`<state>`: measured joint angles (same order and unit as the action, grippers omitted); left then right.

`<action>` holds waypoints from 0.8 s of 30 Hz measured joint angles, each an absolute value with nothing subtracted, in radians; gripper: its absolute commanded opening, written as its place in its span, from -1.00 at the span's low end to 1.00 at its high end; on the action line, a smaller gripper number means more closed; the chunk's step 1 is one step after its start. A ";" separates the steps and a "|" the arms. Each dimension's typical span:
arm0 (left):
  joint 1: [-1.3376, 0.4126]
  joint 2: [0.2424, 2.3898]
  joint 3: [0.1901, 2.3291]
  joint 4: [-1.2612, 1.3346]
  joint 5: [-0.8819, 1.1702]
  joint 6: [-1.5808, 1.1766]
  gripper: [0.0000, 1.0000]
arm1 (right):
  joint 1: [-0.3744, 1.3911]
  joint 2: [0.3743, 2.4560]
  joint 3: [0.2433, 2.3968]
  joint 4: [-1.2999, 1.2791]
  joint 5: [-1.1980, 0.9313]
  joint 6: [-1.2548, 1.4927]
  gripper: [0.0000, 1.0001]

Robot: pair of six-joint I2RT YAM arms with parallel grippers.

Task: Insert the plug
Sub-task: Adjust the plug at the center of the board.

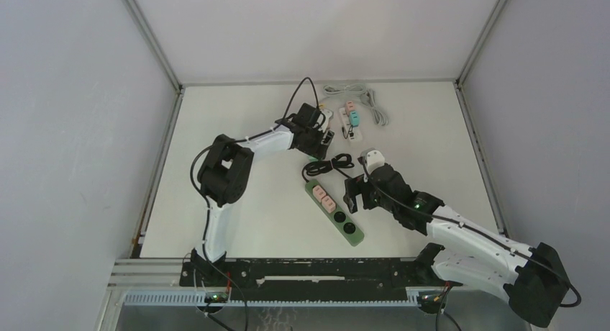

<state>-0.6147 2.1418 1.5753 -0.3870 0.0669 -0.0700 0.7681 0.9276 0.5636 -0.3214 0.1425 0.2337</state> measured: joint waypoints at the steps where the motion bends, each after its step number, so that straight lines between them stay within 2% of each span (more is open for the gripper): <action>1: -0.615 2.142 1.575 -0.392 0.065 -0.072 0.44 | 0.767 0.931 0.564 -0.319 0.138 0.234 0.96; 6: -0.599 2.139 1.564 -0.397 0.059 -0.127 0.26 | 0.765 0.935 0.564 -0.306 0.121 0.233 0.96; 15: -0.504 1.996 1.350 -0.335 0.025 -0.265 0.21 | 0.763 0.950 0.564 -0.294 0.103 0.233 0.96; 24: -0.501 1.920 1.250 -0.332 -0.014 -0.319 0.50 | 0.762 0.950 0.564 -0.288 0.090 0.234 0.96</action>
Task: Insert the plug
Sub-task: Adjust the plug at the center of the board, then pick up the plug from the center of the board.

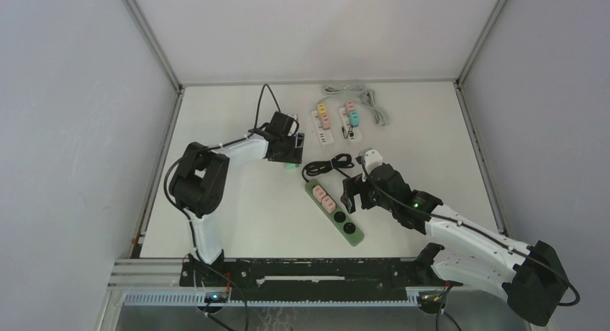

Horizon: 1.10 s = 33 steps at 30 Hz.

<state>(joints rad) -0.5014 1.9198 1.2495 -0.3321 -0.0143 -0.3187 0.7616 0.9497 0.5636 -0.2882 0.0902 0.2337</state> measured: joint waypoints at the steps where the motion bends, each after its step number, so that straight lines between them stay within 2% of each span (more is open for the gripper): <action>1: -0.501 1.912 1.242 -0.331 -0.021 -0.324 0.53 | 0.762 0.948 0.564 -0.289 0.090 0.234 0.96; 25: -0.417 1.731 1.046 -0.313 -0.173 -0.498 0.56 | 0.768 0.906 0.564 -0.310 0.089 0.237 0.96; 33: -0.444 1.660 1.014 -0.252 -0.195 -0.631 0.66 | 0.770 0.909 0.564 -0.309 0.090 0.237 0.96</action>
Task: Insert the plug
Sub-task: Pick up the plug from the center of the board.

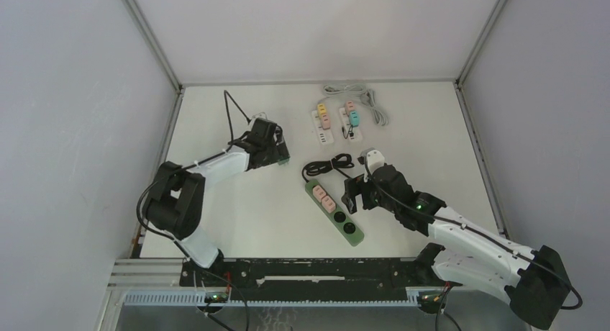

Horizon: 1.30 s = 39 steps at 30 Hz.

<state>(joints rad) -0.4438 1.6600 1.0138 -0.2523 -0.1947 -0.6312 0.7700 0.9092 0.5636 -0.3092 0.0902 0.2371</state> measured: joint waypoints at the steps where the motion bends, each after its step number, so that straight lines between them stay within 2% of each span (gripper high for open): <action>1: -0.453 1.663 1.016 -0.251 -0.208 -0.650 0.66 | 0.772 0.911 0.564 -0.310 0.092 0.237 0.96; 7: -0.476 1.737 1.049 -0.251 -0.254 -0.716 0.72 | 0.773 0.914 0.564 -0.310 0.097 0.236 0.96; 13: -0.504 1.826 1.111 -0.261 -0.303 -0.737 0.66 | 0.773 0.918 0.564 -0.310 0.096 0.236 0.96; 20: -0.529 1.886 1.176 -0.299 -0.347 -0.733 0.53 | 0.774 0.918 0.564 -0.310 0.096 0.234 0.96; 39: -0.527 1.890 1.172 -0.316 -0.389 -0.682 0.21 | 0.812 0.918 0.564 -0.311 0.088 0.234 0.95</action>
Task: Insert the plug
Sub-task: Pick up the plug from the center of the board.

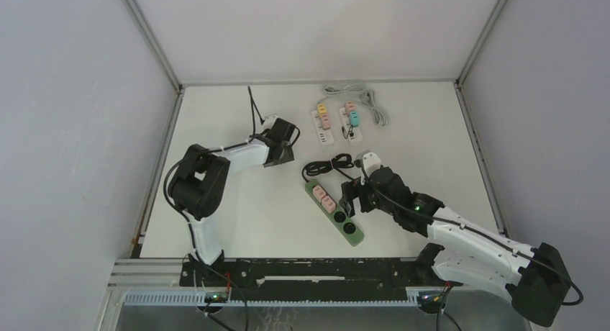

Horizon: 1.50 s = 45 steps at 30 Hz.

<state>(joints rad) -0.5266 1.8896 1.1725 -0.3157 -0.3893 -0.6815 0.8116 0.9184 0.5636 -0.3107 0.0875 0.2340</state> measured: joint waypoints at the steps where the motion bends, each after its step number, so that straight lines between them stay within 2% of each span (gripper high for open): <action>1: -0.525 1.890 1.172 -0.314 -0.388 -0.677 0.19 | 0.813 0.918 0.564 -0.311 0.087 0.234 0.95; 7: -0.510 1.890 1.163 -0.288 -0.376 -0.645 -0.15 | 0.824 0.926 0.564 -0.311 0.087 0.234 0.95; 12: -0.505 1.882 1.142 -0.244 -0.360 -0.615 -0.23 | 0.834 0.932 0.564 -0.318 0.087 0.234 0.95; 18: -0.503 1.803 1.039 -0.195 -0.320 -0.566 -0.29 | 0.855 0.936 0.578 -0.359 0.089 0.245 0.94; 29: -0.517 1.508 0.820 -0.063 -0.192 -0.448 -0.32 | 0.912 0.937 0.690 -0.435 0.104 0.332 0.94; 45: -0.697 0.998 0.557 0.186 -0.061 -0.175 -0.34 | 0.846 0.921 0.914 -0.657 0.008 0.429 0.93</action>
